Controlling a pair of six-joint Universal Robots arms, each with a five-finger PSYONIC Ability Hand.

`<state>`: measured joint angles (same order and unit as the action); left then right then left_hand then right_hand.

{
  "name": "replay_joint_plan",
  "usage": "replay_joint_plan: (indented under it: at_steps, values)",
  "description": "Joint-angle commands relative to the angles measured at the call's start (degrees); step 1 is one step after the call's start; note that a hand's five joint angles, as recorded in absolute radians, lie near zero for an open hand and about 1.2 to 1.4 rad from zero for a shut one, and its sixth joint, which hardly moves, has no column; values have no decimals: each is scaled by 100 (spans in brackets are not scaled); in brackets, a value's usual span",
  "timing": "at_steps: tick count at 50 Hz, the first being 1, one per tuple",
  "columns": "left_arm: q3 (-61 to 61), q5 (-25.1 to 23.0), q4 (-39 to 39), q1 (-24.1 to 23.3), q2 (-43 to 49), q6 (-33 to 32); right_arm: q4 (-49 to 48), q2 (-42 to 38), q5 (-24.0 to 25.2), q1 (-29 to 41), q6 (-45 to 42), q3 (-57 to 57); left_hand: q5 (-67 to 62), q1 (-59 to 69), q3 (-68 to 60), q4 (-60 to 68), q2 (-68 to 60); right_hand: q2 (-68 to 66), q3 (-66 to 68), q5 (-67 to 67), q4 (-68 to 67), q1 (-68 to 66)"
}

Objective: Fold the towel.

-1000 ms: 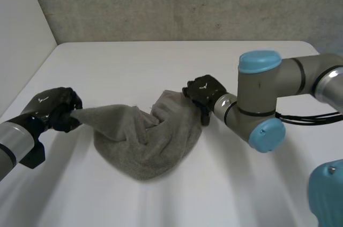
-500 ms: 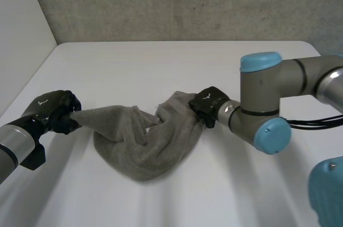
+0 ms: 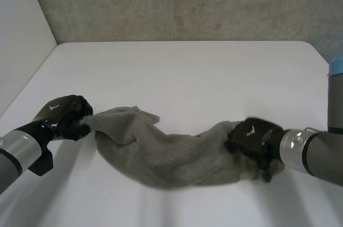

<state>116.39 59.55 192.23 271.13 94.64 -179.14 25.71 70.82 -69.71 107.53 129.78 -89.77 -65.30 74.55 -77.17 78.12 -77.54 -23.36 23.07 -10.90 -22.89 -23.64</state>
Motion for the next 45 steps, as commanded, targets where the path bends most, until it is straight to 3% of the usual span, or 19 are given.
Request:
replay_joint_plan:
  at_steps: [1,6,14,25,28,30,31,32,33,34,41,45]
  values:
    - [33,12,33,1,36,-7,-893,90,194,-21,1946,531,-470,545,-283,188,-246,268,-239,22,221,295]
    - [33,12,95,62,45,-7,-1708,-234,124,-223,2789,645,-470,545,-283,188,-246,-67,96,-313,-114,-40]
    - [51,21,130,62,63,-7,-2228,-1068,-78,-443,2825,733,-470,545,-283,188,-246,-657,685,-903,-704,-629]
    - [112,12,130,18,54,-34,-2211,-1905,-69,-522,2807,1041,-470,545,-283,188,-246,-1162,1191,-1408,-1209,-1134]
    - [112,12,130,18,63,-34,-2211,-1975,-69,-522,2816,1076,-470,545,-283,188,-246,-1784,1813,-2030,-1831,-1757]
    - [112,12,130,18,63,-34,-2202,-1958,-52,-531,2825,1094,-470,545,-283,188,-246,-3256,3285,-3502,-3303,-3229]
    - [104,12,130,18,63,-34,-2202,-1958,-52,-531,2825,1094,-470,545,-283,188,-246,-3264,3293,-3511,-3312,-3237]
    - [95,12,130,18,63,-34,-2202,-1932,-43,-531,2842,1102,-470,545,-283,188,-246,-4497,4526,-4743,-4544,-4469]
    - [95,12,130,18,63,-34,-2202,-1931,-43,-531,2842,1102,-470,545,-283,188,-246,-4509,4538,-4755,-4556,-4482]
    - [86,4,130,18,63,-34,-2185,-1905,-43,-531,2860,1137,-470,545,-283,188,-246,-5652,5681,-5898,-5700,-5625]
    - [-345,-23,174,-8,379,-51,-2097,-1677,-8,-435,2930,1706,-470,545,-283,188,-246,-5664,5693,-5910,-5711,-5636]
    - [-1308,30,192,-200,922,-51,-2123,-1729,19,-347,2922,2417,-470,545,-283,188,-246,-5664,5693,-5910,-5711,-5636]
